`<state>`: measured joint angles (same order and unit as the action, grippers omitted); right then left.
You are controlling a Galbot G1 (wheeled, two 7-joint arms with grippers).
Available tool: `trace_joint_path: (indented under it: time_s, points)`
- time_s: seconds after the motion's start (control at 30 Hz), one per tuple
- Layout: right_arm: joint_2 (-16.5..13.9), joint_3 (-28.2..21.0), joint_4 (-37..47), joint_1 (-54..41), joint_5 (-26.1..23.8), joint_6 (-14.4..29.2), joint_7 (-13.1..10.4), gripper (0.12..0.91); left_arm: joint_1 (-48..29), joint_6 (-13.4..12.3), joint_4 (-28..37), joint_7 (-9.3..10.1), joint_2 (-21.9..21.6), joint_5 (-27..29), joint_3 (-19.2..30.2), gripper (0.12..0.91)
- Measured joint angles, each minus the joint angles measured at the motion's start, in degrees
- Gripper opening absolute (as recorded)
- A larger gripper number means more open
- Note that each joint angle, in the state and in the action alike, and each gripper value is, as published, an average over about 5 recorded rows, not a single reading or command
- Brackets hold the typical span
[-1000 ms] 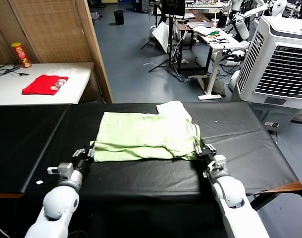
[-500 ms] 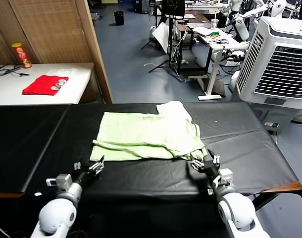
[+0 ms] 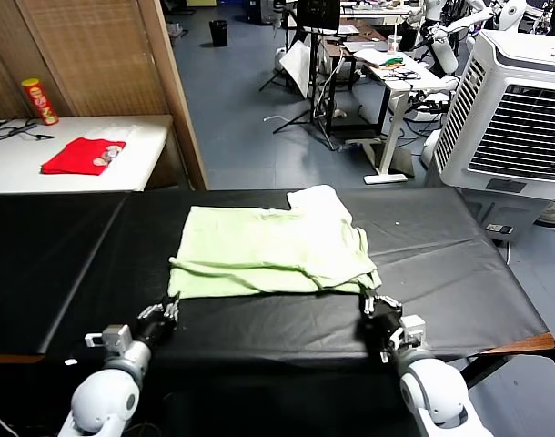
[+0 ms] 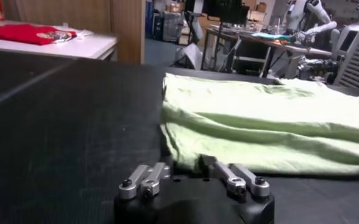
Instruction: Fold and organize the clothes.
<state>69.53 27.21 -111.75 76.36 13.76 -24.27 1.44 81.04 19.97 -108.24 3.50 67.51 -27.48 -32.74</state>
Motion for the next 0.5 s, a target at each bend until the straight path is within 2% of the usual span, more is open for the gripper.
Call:
trace_joint_path:
  time_s: [0.23,0.5]
  points:
    - [-3.20,2.04,-5.57,5.22,3.96,-3.82,-0.10,0.122,4.92,1.05,-5.19,1.18,-2.00,1.84,-0.71,0.137]
    - [-3.27,3.19,-12.01,14.82,1.96,-6.89,-0.79,0.122,14.00,1.20,-13.40,1.39,-2.12,4.13,-1.57,0.137]
